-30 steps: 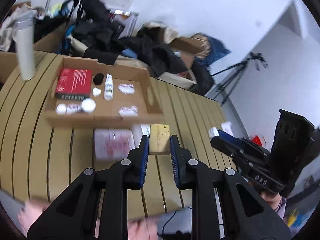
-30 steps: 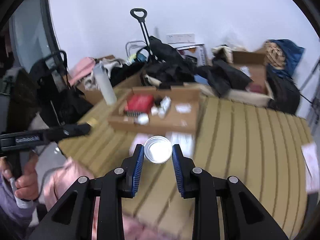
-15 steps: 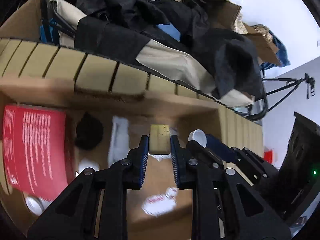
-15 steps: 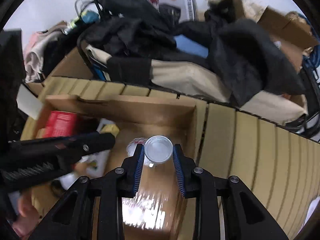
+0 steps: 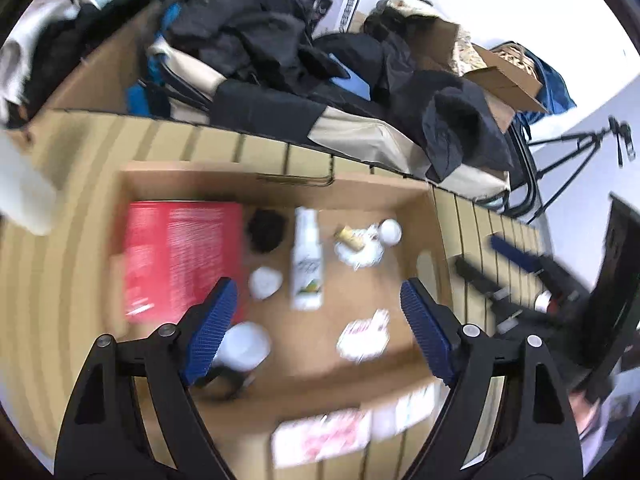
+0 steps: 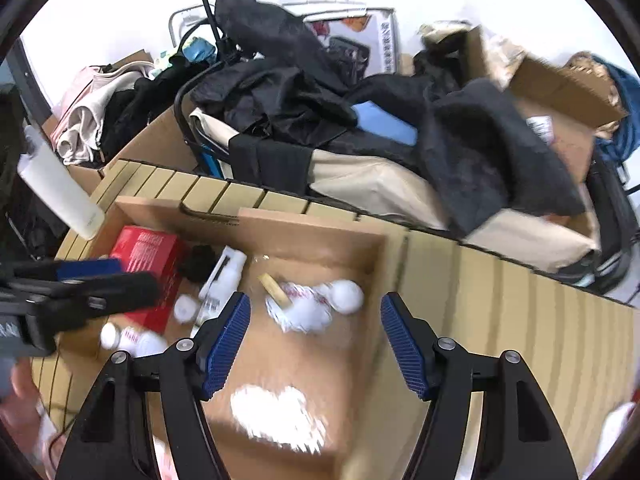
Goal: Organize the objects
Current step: 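Lower the lid and wooden block into the tray and open both tools, then pull both tools back from the tray toward the white tub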
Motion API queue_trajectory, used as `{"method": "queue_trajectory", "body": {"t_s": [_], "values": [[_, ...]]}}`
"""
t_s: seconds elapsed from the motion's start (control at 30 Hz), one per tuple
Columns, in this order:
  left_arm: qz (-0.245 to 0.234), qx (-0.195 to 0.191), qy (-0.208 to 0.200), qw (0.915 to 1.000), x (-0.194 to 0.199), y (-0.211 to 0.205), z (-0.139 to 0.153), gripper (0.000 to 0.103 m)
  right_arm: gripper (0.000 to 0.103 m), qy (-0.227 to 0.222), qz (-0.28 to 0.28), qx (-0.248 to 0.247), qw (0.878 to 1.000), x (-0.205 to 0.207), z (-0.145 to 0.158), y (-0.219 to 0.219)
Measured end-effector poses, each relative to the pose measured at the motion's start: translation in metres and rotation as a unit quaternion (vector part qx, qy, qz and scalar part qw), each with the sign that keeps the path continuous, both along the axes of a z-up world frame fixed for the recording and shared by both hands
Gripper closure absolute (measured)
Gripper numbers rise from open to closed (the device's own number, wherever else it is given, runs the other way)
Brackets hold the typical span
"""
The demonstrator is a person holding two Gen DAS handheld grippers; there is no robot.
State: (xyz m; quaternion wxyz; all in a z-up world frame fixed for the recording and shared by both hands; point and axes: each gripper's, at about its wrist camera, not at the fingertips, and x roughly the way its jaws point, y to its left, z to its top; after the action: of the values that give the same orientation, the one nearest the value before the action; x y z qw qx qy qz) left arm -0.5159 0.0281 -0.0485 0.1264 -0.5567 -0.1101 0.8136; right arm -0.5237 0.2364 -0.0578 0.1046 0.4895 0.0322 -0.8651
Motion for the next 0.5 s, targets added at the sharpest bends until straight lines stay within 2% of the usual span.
{"method": "queue_trajectory", "body": {"t_s": [0.07,0.17,0.27,0.4,0.5], "values": [[0.001,-0.025,0.017,0.9995,0.024,-0.011,0.021,0.013,0.031,0.007,-0.005,-0.002,1.0,0.023,0.028,0.016],[-0.004,-0.054,0.041,0.9977,0.067,-0.025,0.055,0.007,0.031,0.018,-0.015,-0.006,1.0,0.056,0.06,0.037],[-0.004,-0.062,0.051,0.9968,0.097,-0.03,0.078,0.006,0.03,0.032,-0.021,-0.008,0.999,0.092,0.089,0.056],[-0.009,-0.069,0.081,0.9943,0.135,-0.026,0.108,0.003,0.03,0.05,-0.025,-0.008,0.998,0.129,0.11,0.068],[-0.004,-0.086,0.105,0.9907,0.168,-0.021,0.114,0.003,0.03,0.06,-0.022,-0.008,0.998,0.158,0.117,0.068]]}}
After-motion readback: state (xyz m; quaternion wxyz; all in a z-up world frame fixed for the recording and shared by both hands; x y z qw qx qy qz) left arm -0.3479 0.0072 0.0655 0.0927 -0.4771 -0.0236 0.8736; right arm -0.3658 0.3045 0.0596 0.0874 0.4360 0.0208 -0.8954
